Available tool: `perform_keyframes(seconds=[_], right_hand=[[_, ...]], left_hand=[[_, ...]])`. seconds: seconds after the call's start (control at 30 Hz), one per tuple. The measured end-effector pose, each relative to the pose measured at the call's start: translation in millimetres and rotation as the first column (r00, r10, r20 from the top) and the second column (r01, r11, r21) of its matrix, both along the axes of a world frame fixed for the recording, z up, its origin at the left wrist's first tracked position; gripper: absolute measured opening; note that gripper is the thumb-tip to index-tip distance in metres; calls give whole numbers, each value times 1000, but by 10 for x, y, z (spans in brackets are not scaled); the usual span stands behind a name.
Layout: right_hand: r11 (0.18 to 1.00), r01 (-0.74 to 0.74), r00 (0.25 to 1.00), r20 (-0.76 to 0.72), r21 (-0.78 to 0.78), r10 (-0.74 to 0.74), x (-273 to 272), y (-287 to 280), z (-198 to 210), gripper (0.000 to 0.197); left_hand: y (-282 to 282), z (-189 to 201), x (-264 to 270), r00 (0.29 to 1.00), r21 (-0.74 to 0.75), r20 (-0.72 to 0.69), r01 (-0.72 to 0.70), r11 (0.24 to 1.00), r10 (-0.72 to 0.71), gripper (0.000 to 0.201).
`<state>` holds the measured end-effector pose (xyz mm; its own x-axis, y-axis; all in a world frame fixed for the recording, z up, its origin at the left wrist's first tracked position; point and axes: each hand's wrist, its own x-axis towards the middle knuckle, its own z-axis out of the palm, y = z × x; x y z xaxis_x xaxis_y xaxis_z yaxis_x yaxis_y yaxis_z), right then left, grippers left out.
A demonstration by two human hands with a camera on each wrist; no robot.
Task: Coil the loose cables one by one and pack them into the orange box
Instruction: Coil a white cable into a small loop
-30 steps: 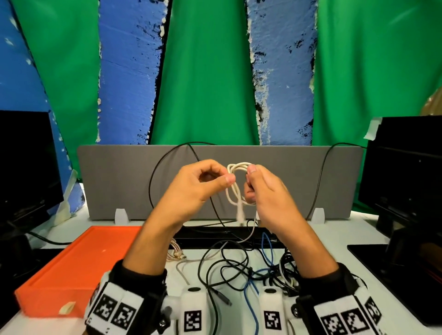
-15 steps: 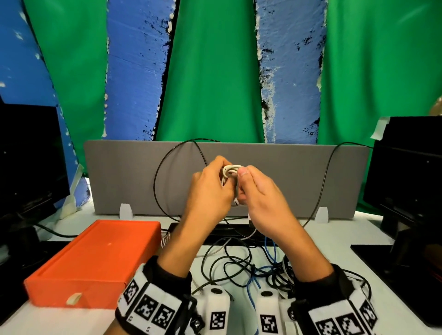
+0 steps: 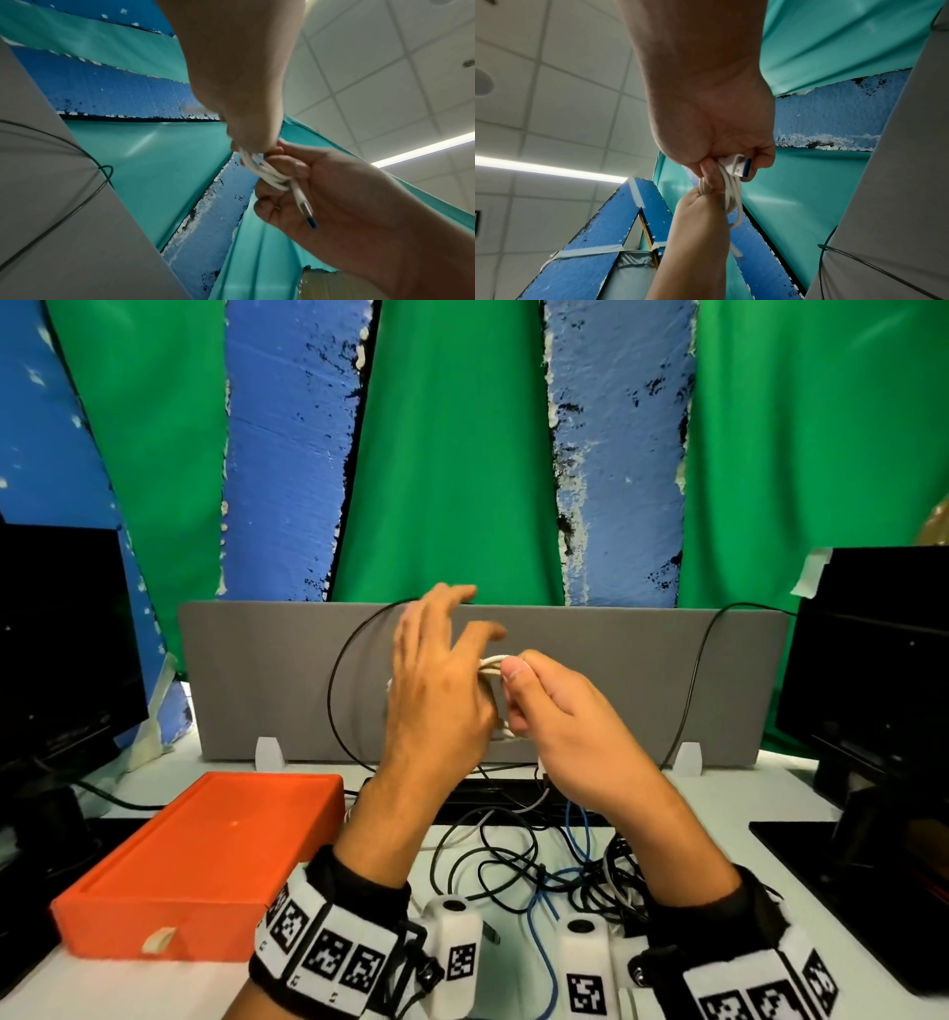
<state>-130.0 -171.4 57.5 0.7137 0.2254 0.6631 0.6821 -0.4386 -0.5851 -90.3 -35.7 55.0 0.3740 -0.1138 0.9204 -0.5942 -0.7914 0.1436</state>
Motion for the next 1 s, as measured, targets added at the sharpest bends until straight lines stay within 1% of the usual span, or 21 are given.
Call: perform_keyframes(seconds=[0.03,0.07,0.1,0.17,0.23,0.27,0.3,0.37,0.4,0.43,0.47,0.5,0.53,0.6,0.63,0.67,0.7,0.77,0.8,0.9,1.0], right_hand=[[1000,-8,1000,-10,13,8,8,-30,6,37],[1000,-9,1000,-25,24,10,21,-55,9,37],[999,-3,999,-40,39,5,32,-77,12,37],[995,33,998,-63,99,-26,72,-113,8,37],[981,66,993,-107,180,-47,122,-129,-6,38],[976,71,990,-131,208,-44,145,-127,-14,39],[972,70,988,-152,223,-37,158,-112,-26,40],[966,60,984,-176,252,-15,162,-81,-38,43],[960,44,982,-187,275,9,146,-65,-35,43],[954,22,980,-195,299,38,114,-53,-21,43],[948,-1,977,-201,320,69,86,-51,-8,44],[941,-31,972,-209,337,106,53,-48,3,44],[931,-64,962,-225,359,152,29,-45,9,44],[891,-142,916,-285,430,284,-10,-28,13,41],[862,-179,879,-316,474,357,-16,-23,12,39],[831,-208,840,-340,516,422,-16,-18,10,38],[804,-228,809,-353,549,470,-9,-22,8,37],[789,-255,783,-360,558,508,8,-56,7,35],[814,-265,796,-359,517,487,19,-89,9,33],[922,-284,868,-338,262,363,25,-207,24,18],[966,-242,910,-325,86,257,-1,-258,38,16]], left_hand=[[18,12,-12,979,-4,-66,194,981,-194,34],[35,20,-29,916,-49,-162,365,930,-368,34],[43,34,-60,839,-115,-255,468,876,-481,33],[47,51,-94,738,-218,-355,532,818,-574,23],[49,39,-95,645,-349,-366,574,741,-671,19],[32,35,-97,626,-385,-364,573,723,-690,21],[14,19,-90,662,-369,-362,545,753,-657,25],[-31,-28,-61,821,-213,-319,425,880,-474,30],[-45,-48,-44,883,-135,-271,360,923,-384,32],[-54,-56,-43,918,-95,-219,317,944,-331,33],[-56,-65,-30,934,-91,-160,308,947,-320,34],[-52,-76,-24,931,-119,-105,336,934,-349,34],[-47,-80,-21,913,-173,-52,392,904,-405,33],[-46,-67,-49,850,-312,17,504,805,-526,33],[-36,-65,-56,827,-359,31,533,766,-561,35],[-29,-62,-68,815,-382,35,546,746,-579,36],[-23,-54,-74,813,-388,28,545,743,-581,34],[4,-28,-62,818,-392,6,531,751,-575,25],[22,-12,-49,825,-398,1,519,757,-565,22],[109,43,-26,865,-429,9,457,779,-502,22],[181,51,-12,884,-429,-11,418,800,-468,25]])
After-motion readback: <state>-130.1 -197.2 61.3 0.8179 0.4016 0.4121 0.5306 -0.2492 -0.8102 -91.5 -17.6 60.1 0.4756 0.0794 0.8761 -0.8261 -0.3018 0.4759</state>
